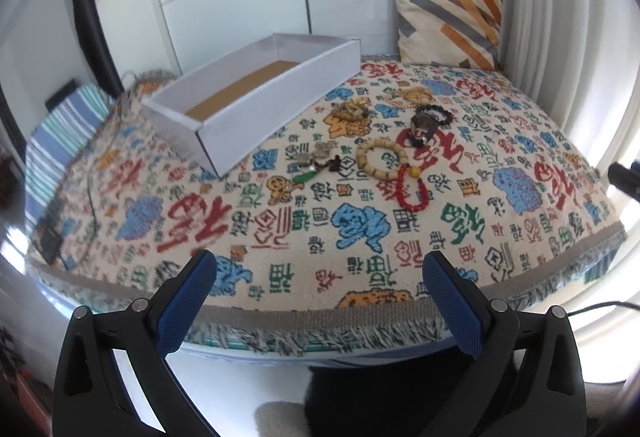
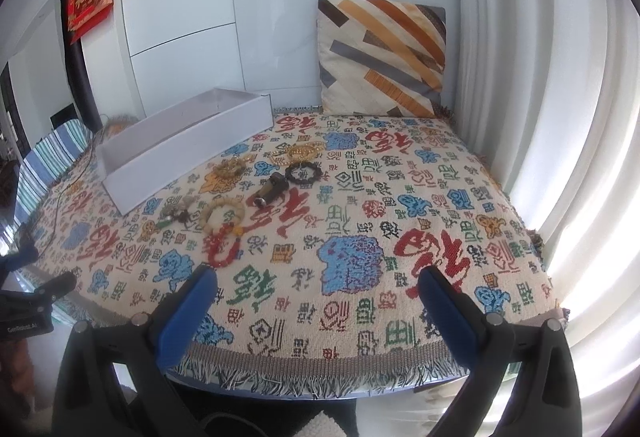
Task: Organize jewelry
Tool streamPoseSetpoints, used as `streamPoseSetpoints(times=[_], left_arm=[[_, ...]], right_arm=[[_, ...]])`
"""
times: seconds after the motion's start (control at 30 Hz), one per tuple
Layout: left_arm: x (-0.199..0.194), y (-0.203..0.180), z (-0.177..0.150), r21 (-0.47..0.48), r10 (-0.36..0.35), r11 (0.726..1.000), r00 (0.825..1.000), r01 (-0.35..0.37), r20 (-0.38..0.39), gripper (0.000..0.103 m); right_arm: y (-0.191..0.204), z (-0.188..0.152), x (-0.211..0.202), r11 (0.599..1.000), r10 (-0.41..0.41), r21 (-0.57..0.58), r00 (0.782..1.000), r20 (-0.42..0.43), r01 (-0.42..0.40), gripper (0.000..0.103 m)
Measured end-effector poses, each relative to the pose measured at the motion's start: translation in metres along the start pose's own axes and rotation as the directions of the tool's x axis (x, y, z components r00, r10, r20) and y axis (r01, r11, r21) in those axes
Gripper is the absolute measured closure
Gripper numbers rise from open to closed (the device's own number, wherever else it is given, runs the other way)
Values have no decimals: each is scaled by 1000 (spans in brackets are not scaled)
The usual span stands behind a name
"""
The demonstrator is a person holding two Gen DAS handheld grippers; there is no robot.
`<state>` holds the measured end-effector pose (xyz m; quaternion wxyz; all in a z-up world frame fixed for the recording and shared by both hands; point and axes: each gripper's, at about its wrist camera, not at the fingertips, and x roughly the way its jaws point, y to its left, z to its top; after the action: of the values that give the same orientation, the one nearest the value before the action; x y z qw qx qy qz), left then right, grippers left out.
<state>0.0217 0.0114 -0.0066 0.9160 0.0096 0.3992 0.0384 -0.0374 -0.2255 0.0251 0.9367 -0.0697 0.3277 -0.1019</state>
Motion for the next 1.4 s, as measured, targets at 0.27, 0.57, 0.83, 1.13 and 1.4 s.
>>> streamPoseSetpoints(times=[0.27,0.57,0.83,1.13,1.4], left_arm=[[29,-6,-2,68,56,996,994,-50,-98,1],[51,8,10,-8,-57,998,988,56,-140,1],[78,29,17,-78,-83,994,979,70,-185,1],[108,59,28,-158,-99,985,966,62,-238,1],[126,64,52,-138,-111,987,962,78,-250,1]], right_arm=[[-9,1,10,996,68,52,998,-3,-68,1],[-21,4,40,985,131,127,988,-82,-120,1],[-6,4,69,994,107,46,973,-204,-100,1],[4,6,89,988,155,39,953,-262,-150,1],[7,11,99,986,163,28,945,-283,-162,1]])
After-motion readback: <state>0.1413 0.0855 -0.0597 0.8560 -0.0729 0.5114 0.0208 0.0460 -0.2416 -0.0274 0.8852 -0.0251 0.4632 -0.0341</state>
